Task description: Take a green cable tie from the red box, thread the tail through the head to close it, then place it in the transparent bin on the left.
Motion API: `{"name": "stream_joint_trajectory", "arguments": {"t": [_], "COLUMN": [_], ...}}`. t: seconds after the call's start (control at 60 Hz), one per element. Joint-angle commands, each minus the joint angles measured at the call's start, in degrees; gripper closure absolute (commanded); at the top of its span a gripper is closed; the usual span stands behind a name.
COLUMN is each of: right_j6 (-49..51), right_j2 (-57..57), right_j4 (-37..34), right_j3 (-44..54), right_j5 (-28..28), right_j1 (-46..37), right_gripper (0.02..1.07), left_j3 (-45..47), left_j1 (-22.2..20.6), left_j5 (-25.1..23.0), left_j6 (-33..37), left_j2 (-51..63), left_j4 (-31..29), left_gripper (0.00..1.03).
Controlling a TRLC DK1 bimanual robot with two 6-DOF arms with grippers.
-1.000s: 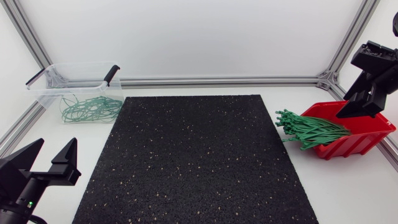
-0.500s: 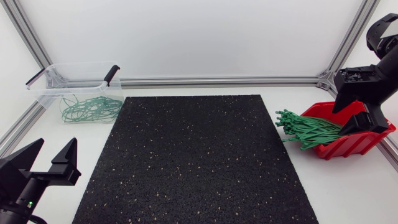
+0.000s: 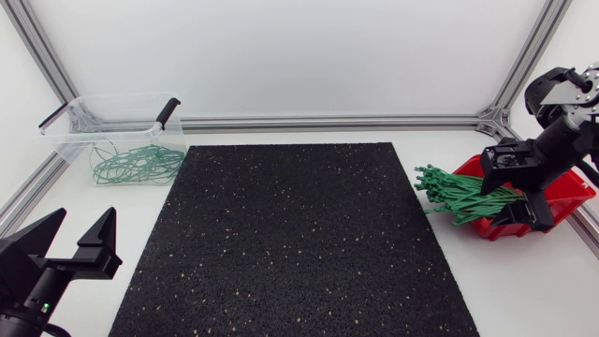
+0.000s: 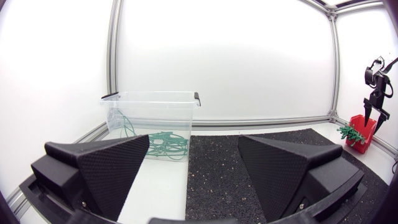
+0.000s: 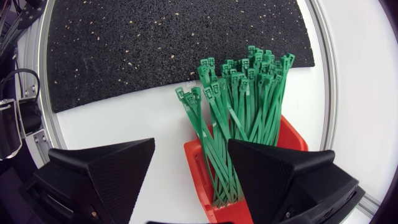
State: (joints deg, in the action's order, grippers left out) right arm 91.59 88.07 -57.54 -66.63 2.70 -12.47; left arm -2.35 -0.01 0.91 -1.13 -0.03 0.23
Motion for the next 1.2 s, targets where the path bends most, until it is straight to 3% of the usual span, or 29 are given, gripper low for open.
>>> {"name": "stream_joint_trajectory", "arguments": {"t": [0.0,0.083,0.2,0.317,0.85,0.95,1.183], "right_j6": [1.5,1.3,1.2,1.2,1.0,1.0,1.0], "right_j2": [1.0,1.0,1.0,0.9,1.1,1.4,2.2], "right_j4": [1.5,3.6,6.1,8.5,11.3,11.3,11.6], "right_j3": [3.2,4.8,6.7,8.2,8.6,8.7,9.3], "right_j5": [-0.2,-0.1,0.1,0.4,1.3,1.9,2.0], "right_j1": [0.1,0.1,0.1,0.1,0.1,0.1,0.1], "right_gripper": [0.29,0.3,0.44,0.52,0.53,0.64,0.66], "left_j3": [2.2,2.2,2.2,2.2,2.2,2.2,2.2], "left_j1": [0.4,0.4,0.4,0.3,0.0,0.0,0.0], "left_j5": [0.4,0.4,0.4,0.4,0.4,0.4,0.4], "left_j6": [-0.9,-0.9,-0.9,-0.9,-0.9,-0.9,-0.9], "left_j2": [-0.6,-0.5,-0.6,-0.6,-0.6,-0.5,-0.5], "left_j4": [-1.4,-1.4,-1.4,-1.4,-1.5,-1.5,-1.5], "left_gripper": [0.04,0.04,0.04,0.04,0.04,0.04,0.04]}}
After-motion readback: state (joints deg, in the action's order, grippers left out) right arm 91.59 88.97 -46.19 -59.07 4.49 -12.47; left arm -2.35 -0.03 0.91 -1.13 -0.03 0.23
